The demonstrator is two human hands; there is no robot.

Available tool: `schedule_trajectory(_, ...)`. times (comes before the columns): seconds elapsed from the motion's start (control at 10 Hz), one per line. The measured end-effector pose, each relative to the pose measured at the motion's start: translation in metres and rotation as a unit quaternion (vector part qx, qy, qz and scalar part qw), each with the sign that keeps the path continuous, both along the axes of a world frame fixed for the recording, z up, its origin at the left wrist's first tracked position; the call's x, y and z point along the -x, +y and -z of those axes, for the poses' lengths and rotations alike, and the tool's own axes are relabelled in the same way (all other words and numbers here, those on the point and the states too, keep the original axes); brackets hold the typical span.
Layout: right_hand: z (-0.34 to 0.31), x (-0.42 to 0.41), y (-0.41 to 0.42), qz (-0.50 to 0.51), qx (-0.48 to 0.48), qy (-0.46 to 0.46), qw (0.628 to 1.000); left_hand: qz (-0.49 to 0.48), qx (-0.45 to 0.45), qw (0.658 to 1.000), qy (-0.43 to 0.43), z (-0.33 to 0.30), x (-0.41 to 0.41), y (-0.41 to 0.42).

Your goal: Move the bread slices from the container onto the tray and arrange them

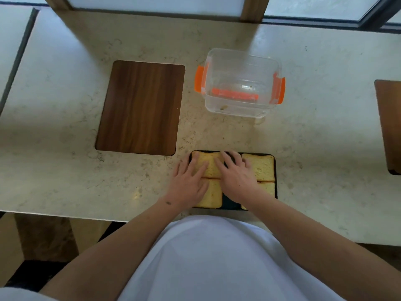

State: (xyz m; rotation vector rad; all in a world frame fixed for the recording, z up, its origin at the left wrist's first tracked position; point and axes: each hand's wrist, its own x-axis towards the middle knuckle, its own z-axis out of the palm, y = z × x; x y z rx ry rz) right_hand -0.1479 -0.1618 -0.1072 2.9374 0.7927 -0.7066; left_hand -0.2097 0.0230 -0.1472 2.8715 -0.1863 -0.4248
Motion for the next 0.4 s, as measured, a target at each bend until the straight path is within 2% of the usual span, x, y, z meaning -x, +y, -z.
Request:
schedule_trajectory(0.1, -0.001, 0.007, -0.011, 0.019, -0.008, 0.012, 1.0, 0.007, -0.023, 0.999, 0.032, 0.007, -0.002, 0.003)
schedule_trajectory(0.2, -0.007, 0.02, -0.021, 0.095, -0.017, -0.006, 0.995, 0.009, -0.025, 0.999, 0.039, 0.004, -0.003, 0.006)
schedule_trajectory(0.3, -0.008, 0.043, -0.028, 0.129, -0.018, -0.014, 0.991, -0.003, 0.002, 1.0, 0.018, -0.005, -0.006, 0.002)
schedule_trajectory(0.4, -0.011, 0.075, -0.03, 0.108, -0.015, 0.009, 0.994, -0.029, 0.054, 0.998, 0.007, -0.015, 0.0, -0.012)
